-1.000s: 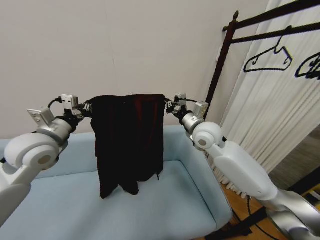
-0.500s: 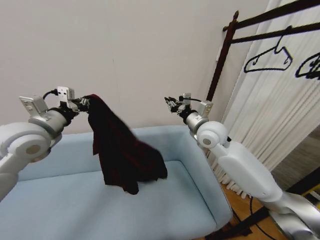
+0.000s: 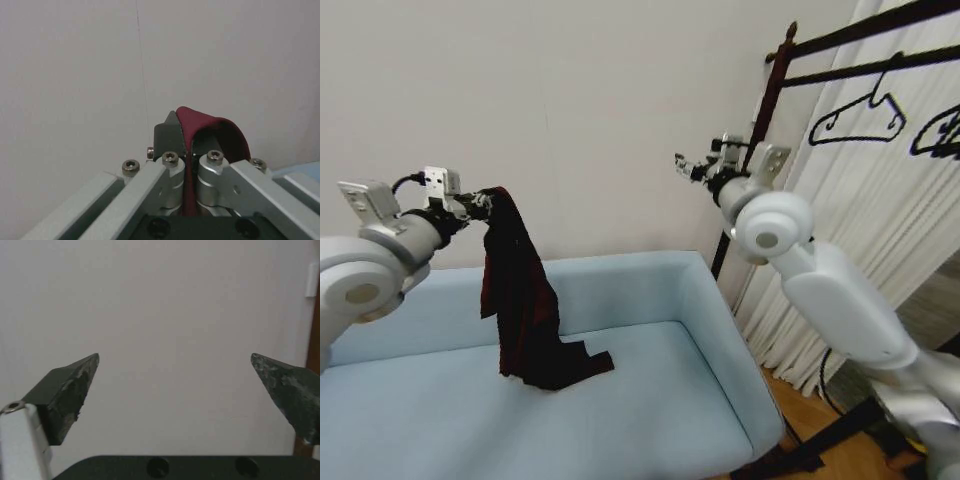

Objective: Pick up the clothes from the sofa and hang them on the clothes hanger.

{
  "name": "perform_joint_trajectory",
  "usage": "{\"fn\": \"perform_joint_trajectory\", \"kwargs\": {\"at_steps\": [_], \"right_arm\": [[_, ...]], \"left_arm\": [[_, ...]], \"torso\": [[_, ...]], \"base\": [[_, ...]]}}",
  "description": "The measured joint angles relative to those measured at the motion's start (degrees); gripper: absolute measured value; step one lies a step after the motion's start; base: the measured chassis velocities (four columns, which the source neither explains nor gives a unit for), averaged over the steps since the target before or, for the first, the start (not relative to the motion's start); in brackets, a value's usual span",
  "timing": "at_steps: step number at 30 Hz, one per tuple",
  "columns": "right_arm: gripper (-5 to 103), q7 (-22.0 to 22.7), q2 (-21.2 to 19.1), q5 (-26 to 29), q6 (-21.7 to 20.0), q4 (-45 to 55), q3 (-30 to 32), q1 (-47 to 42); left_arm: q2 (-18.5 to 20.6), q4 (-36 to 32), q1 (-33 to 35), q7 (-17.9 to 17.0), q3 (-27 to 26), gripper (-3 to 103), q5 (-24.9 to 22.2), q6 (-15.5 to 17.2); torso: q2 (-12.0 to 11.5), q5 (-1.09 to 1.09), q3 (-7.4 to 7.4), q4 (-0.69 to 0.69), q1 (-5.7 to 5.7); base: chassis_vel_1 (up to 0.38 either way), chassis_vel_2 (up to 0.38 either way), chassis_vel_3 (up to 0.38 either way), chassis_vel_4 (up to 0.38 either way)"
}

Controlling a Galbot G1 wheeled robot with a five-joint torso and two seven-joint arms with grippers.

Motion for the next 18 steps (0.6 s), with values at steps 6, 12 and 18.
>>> {"fn": "perform_joint_trajectory", "kwargs": {"at_steps": [6, 12, 18], "right_arm": [[100, 8.03, -1.58, 5.11, -0.18, -3.81, -6.76, 10.45], [100, 19.34, -0.4, 14.31, 0.45, -11.14, -15.7, 23.44], [100, 25.2, 2.85, 19.59, 1.18, -18.62, -23.07, 34.07]], "left_arm": [[-2.35, -0.91, 2.26, -0.6, -1.66, 1, 0.87, 0.16], [-6.13, -1.53, 4.92, -0.65, -4.43, 1, 3.08, 0.12], [-8.85, -1.92, 8.97, 0.13, -8.77, 1, 4.01, -0.15]], "torso": [[0.0, 0.02, 0.0, -0.02, 0.0], [0.0, 0.02, 0.0, -0.02, 0.0], [-0.01, 0.0, 0.0, 0.0, 0.0]], "base": [[0.0, 0.0, 0.0, 0.0], [0.0, 0.0, 0.0, 0.0], [0.0, 0.0, 0.0, 0.0]]}}
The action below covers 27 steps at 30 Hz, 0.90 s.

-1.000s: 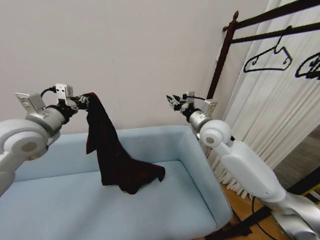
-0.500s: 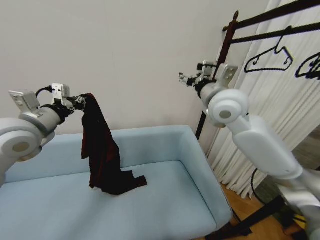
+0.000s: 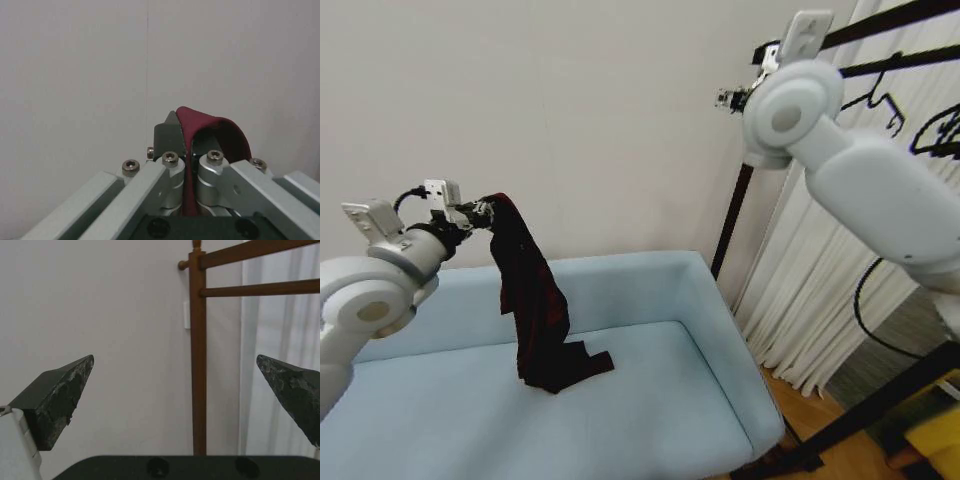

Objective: Pick up the clothes from the sofa and hang them on the clothes hanger.

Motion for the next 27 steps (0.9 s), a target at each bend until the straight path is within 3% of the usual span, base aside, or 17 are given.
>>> {"fn": "perform_joint_trajectory", "kwargs": {"at_steps": [4, 10, 27], "right_arm": [[100, 3.13, 1.91, 3.26, 0.14, -6.34, -2.9, 4.43], [100, 2.98, 1.91, 0.22, 0.02, -15.55, -6.48, 5.96], [100, -1.65, -1.15, -10.39, -0.54, -27.05, -1.08, -2.45]], "left_arm": [[-1.14, -0.33, 3.83, 1.29, -3.87, 1, 0.35, -0.56], [-1.1, -0.04, 6.96, 2.9, -7.71, 1, 0.21, -1.36], [-1.86, -0.66, 8.16, 2.92, -8.56, 1, 0.38, -1.49]], "torso": [[0.0, -0.02, 0.0, 0.01, 0.0], [0.0, 0.03, 0.0, -0.01, 0.0], [0.0, 0.01, 0.0, 0.01, 0.0]], "base": [[0.0, 0.0, 0.0, 0.0], [0.0, 0.0, 0.0, 0.0], [0.0, 0.0, 0.0, 0.0]]}}
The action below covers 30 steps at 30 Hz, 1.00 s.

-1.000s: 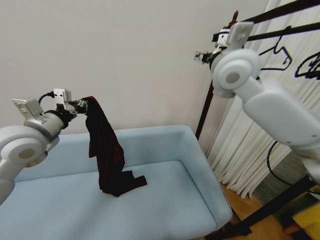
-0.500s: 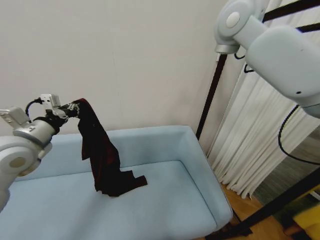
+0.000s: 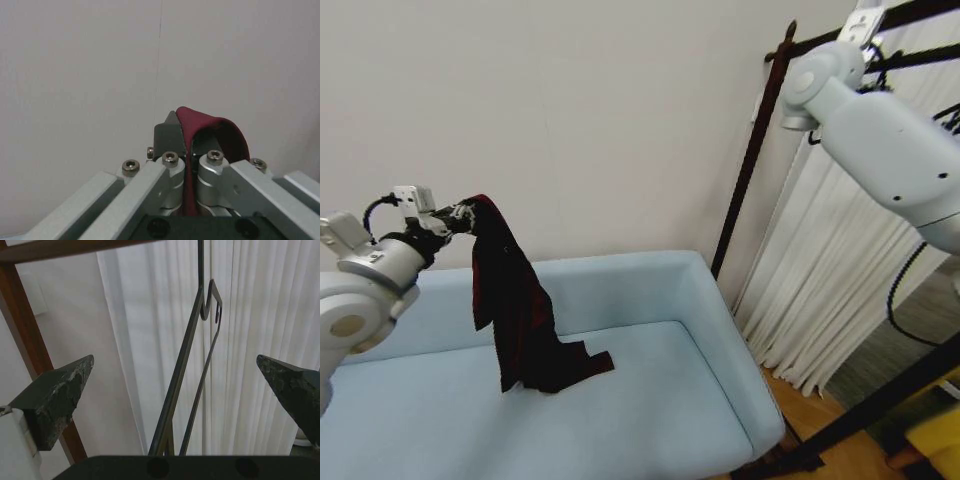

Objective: Pick up the clothes from the sofa and hang them on the clothes hanger.

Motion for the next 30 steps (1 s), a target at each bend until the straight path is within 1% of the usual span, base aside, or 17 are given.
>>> {"fn": "perform_joint_trajectory", "kwargs": {"at_steps": [2, 4, 5, 7, 9, 10, 11, 13, 17, 19, 21, 23, 24, 25, 27, 28, 30], "right_arm": [[102, -0.78, 0.11, -0.71, 0.11, -0.73, 0.73, -0.83], [94, -1.78, 0.22, -1.43, 0.33, -1.33, 1.39, -1.42], [94, -1.78, 0.22, -1.43, 0.33, -1.33, 1.39, -1.42], [88, -2.72, 0.27, -2.26, 0.56, -1.93, 1.63, -1.62], [77, -3.57, 0.31, -2.82, 0.69, -2.34, 1.67, -1.62], [77, -3.68, 0.32, -2.88, 0.71, -2.37, 1.67, -1.61], [66, -4.1, 0.32, -2.97, 0.76, -2.42, 1.67, -1.54], [66, -4.27, 0.32, -3.03, 0.79, -2.54, 1.67, -1.54], [44, -4.8, 0.22, -3.27, 0.94, -2.85, 1.83, -1.69], [44, -4.87, 0.16, -3.3, 0.95, -2.79, 1.83, -1.73], [33, -4.94, 0.02, -3.32, 0.98, -2.51, 1.86, -1.76], [33, -4.94, 0.0, -3.32, 0.99, -2.46, 1.86, -1.77], [23, -4.95, -0.21, -3.33, 1.03, -2.15, 1.87, -1.84], [23, -4.96, -0.36, -3.32, 1.04, -1.95, 1.86, -1.9], [12, -4.97, -0.99, -3.5, 1.11, -1.03, 1.73, -2.35], [12, -4.97, -0.99, -3.5, 1.11, -1.03, 1.73, -2.35], [3, -5.14, -1.93, -3.94, 1.22, 0.21, 1.59, -3.04]], "left_arm": [[-0.27, -0.22, 0.37, -0.12, 0.01, 1, 0.26, 0.01], [-0.43, -0.55, 0.71, -0.24, 0.01, 1, 0.39, 0.05], [-0.43, -0.55, 0.71, -0.24, 0.01, 1, 0.39, 0.05], [-0.45, -0.61, 0.69, -0.38, 0.06, 1, 0.5, 0.1], [-0.48, -0.61, 0.19, -0.63, 0.59, 1, 0.6, 0.23], [-0.5, -0.61, 0.11, -0.68, 0.67, 1, 0.61, 0.24], [-0.58, -0.62, -0.29, -0.89, 1.15, 1, 0.66, 0.31], [-0.64, -0.65, -0.49, -0.99, 1.4, 1, 0.68, 0.35], [-0.84, -0.69, -0.98, -1.23, 2.14, 1, 0.88, 0.43], [-0.85, -0.68, -0.99, -1.24, 2.2, 1, 0.93, 0.43], [-0.86, -0.6, -0.97, -1.23, 2.24, 1, 1.0, 0.44], [-0.86, -0.58, -0.96, -1.24, 2.24, 1, 1.0, 0.44], [-0.86, -0.47, -0.88, -1.24, 2.23, 1, 1.03, 0.44], [-0.86, -0.44, -0.86, -1.23, 2.21, 1, 1.03, 0.44], [-0.86, -0.36, -0.75, -1.19, 2.07, 1, 1.04, 0.45], [-0.86, -0.36, -0.75, -1.19, 2.07, 1, 1.04, 0.45], [-0.9, -0.36, -0.5, -1.08, 1.89, 1, 1.05, 0.45]], "torso": [[0.0, 0.0, 0.0, 0.0, 0.0], [0.0, 0.01, 0.0, 0.0, 0.0], [0.0, 0.01, 0.0, 0.0, 0.0], [0.0, 0.01, 0.0, -0.02, 0.0], [0.0, 0.0, 0.0, -0.02, 0.0], [0.0, 0.0, 0.0, -0.02, 0.0], [0.01, 0.0, 0.0, -0.01, 0.0], [0.01, 0.0, 0.0, -0.01, 0.0], [0.01, 0.0, 0.0, -0.02, 0.0], [0.01, 0.0, 0.0, -0.02, 0.0], [0.01, 0.0, 0.0, -0.02, 0.0], [0.01, 0.0, 0.0, -0.02, 0.0], [0.01, 0.0, 0.0, -0.01, 0.0], [0.01, 0.0, 0.0, -0.01, 0.0], [0.01, 0.0, 0.0, -0.01, 0.0], [0.01, 0.0, 0.0, -0.01, 0.0], [0.01, 0.01, 0.0, -0.03, 0.0]], "base": [[0.0, 0.0, 0.0, 0.0], [0.0, 0.0, 0.0, 0.0], [0.0, 0.0, 0.0, 0.0], [0.0, 0.0, 0.0, 0.0], [0.0, 0.0, 0.0, 0.0], [0.0, 0.0, 0.0, 0.0], [0.0, 0.0, 0.0, 0.0], [0.0, 0.0, 0.0, 0.0], [0.0, 0.0, 0.0, 0.0], [0.0, 0.0, 0.0, 0.0], [0.0, 0.0, 0.0, 0.0], [0.0, 0.0, 0.0, 0.0], [0.0, 0.0, 0.0, 0.0], [0.0, 0.0, 0.0, 0.0], [0.0, 0.0, 0.0, 0.0], [0.0, 0.0, 0.0, 0.0], [0.0, 0.0, 0.0, 0.0]]}}
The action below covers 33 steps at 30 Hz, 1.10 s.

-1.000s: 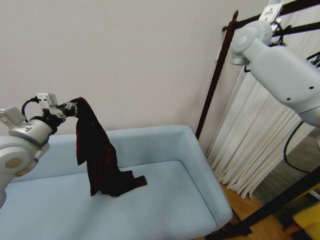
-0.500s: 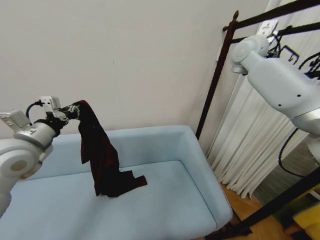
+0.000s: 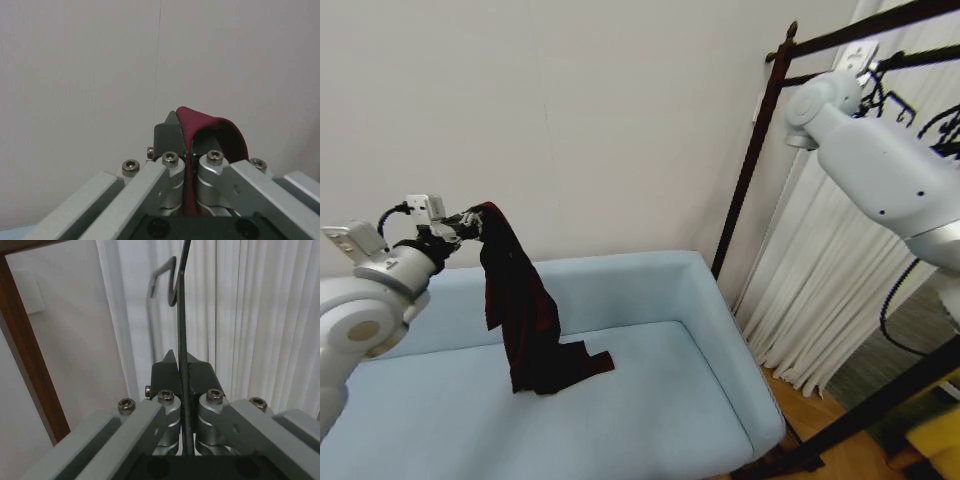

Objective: Pick up the clothes from the sofa and hang them on the clothes hanger.

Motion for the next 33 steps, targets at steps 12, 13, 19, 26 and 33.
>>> {"fn": "perform_joint_trajectory", "kwargs": {"at_steps": [12, 13, 19, 26, 33], "right_arm": [[2, -1.75, -3.82, -3.09, 0.54, 4.92, -0.72, -0.68], [2, -1.75, -3.82, -3.09, 0.54, 4.92, -0.72, -0.68], [2, -2.93, -5.34, -4.07, 0.59, 7.19, -1.08, -0.46], [2, -2.96, -8.63, -2.99, 0.59, 13.57, 0.94, -4.58], [2, -5.55, -9.98, -3.96, 1.23, 18.12, 2.48, -9.06]], "left_arm": [[-0.25, -1.59, 1.59, 0.78, -0.58, 1, 0.67, -0.21], [-0.25, -1.59, 1.59, 0.78, -0.58, 1, 0.67, -0.21], [-0.24, -2.59, 2.92, 0.76, -1.58, 1, 0.65, -0.22], [0.18, -3.05, 5.96, 0.79, -4.11, 1, 0.59, -0.36], [0.99, -2.08, 6.42, 1.45, -4.15, 1, 0.86, -0.59]], "torso": [[0.0, 0.01, 0.0, 0.02, 0.0], [0.0, 0.01, 0.0, 0.02, 0.0], [0.0, -0.01, 0.0, 0.02, 0.0], [0.0, -0.01, 0.0, 0.01, 0.0], [0.0, 0.01, 0.0, 0.02, 0.0]], "base": [[0.0, 0.0, 0.0, 0.0], [0.0, 0.0, 0.0, 0.0], [0.0, 0.0, 0.0, 0.0], [0.0, 0.0, 0.0, 0.0], [0.0, 0.0, 0.0, 0.0]]}}
